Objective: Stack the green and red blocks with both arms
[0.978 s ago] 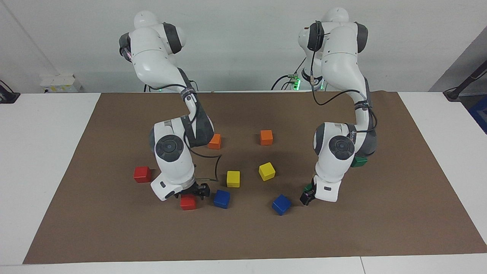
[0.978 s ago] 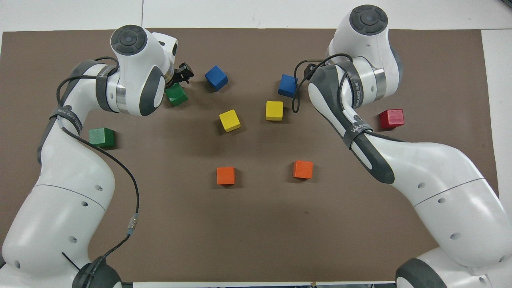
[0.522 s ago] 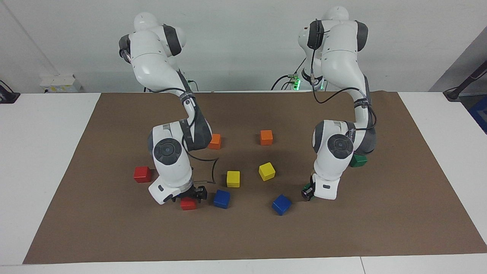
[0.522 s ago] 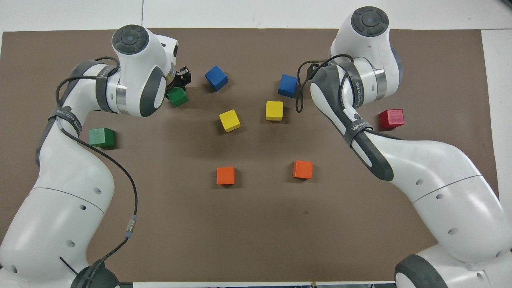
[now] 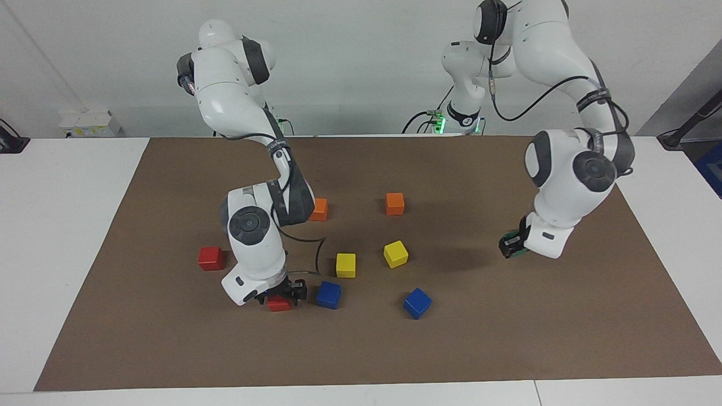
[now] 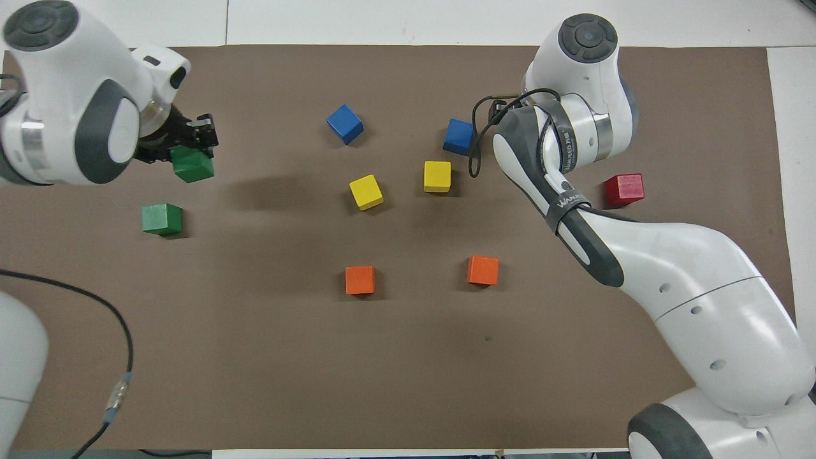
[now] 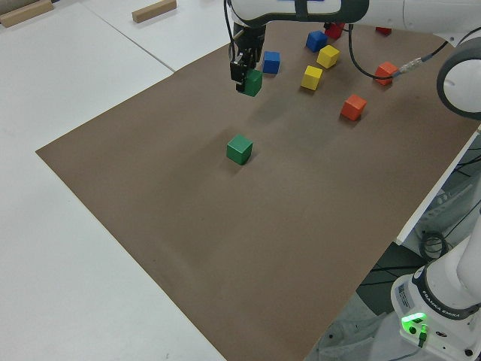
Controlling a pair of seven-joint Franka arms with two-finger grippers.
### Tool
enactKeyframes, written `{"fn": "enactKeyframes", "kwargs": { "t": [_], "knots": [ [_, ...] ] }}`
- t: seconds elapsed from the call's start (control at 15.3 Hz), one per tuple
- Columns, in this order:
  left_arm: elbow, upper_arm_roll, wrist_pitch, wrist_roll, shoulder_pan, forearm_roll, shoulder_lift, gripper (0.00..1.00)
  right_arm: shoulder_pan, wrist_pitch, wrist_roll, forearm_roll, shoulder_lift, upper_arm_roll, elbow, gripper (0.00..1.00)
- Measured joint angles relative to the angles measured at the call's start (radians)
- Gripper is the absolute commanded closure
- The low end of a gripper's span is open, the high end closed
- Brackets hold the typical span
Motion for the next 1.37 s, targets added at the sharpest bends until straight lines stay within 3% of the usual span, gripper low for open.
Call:
{"fn": "enactKeyframes", "kwargs": {
  "t": [0.2,0.26,0.33,0.65,0.85,1.17,1.37],
  "knots": [
    [-0.171,0.0,0.062,0.189,0.065,-0.001,-0.106,1.0,0.0,0.013,0.0,0.0,-0.001,0.0,-0.01,0.7],
    [-0.212,0.0,0.096,0.236,0.072,-0.001,-0.12,1.0,0.0,0.017,0.0,0.0,-0.002,0.0,-0.012,0.81],
    [-0.248,0.0,0.133,0.269,0.076,-0.001,-0.128,1.0,0.0,0.018,0.0,0.0,-0.002,0.0,-0.013,1.0],
    [-0.344,0.0,0.255,0.369,0.108,-0.001,-0.142,1.0,-0.002,0.014,0.0,0.0,-0.004,0.0,-0.014,1.0],
    [-0.35,0.0,0.274,0.383,0.119,-0.001,-0.145,1.0,-0.026,-0.075,-0.076,0.0,-0.027,-0.001,-0.013,1.0],
    [-0.376,0.0,0.301,0.383,0.123,-0.001,-0.146,1.0,-0.101,-0.263,-0.252,0.0,-0.164,-0.001,-0.029,1.0],
    [-0.388,0.0,0.318,0.383,0.123,-0.001,-0.146,1.0,-0.162,-0.249,-0.324,0.0,-0.271,-0.001,-0.167,1.0]
  ]
}}
